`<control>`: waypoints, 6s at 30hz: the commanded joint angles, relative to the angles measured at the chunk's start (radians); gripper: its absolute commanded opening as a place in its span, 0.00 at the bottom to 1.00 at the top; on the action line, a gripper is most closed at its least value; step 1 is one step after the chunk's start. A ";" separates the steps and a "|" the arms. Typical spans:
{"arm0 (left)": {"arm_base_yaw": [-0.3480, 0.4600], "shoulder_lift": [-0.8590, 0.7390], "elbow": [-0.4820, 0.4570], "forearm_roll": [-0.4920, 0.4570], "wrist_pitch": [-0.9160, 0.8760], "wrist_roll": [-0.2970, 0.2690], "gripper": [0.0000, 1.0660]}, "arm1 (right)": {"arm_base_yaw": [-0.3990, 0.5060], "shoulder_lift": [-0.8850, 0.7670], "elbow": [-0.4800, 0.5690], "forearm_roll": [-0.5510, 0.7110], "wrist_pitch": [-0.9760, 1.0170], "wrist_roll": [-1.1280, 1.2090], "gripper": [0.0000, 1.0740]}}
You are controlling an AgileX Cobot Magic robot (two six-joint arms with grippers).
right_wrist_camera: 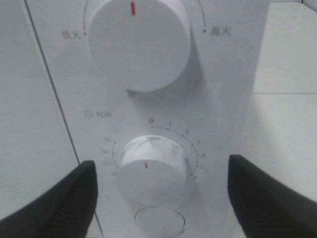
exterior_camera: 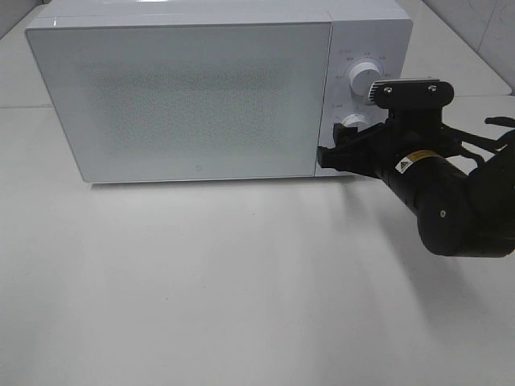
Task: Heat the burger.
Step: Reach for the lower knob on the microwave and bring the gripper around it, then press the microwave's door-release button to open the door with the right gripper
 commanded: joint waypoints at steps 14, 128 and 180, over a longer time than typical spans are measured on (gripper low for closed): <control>0.002 -0.019 0.002 -0.004 -0.016 -0.008 0.00 | -0.003 0.074 -0.020 -0.010 -0.103 -0.022 0.65; 0.002 -0.020 0.002 -0.004 -0.016 -0.008 0.00 | -0.003 -0.117 0.119 -0.568 -0.058 0.831 0.57; 0.002 -0.020 0.002 -0.004 -0.016 -0.008 0.00 | -0.225 -0.348 -0.416 -0.283 1.812 0.190 0.52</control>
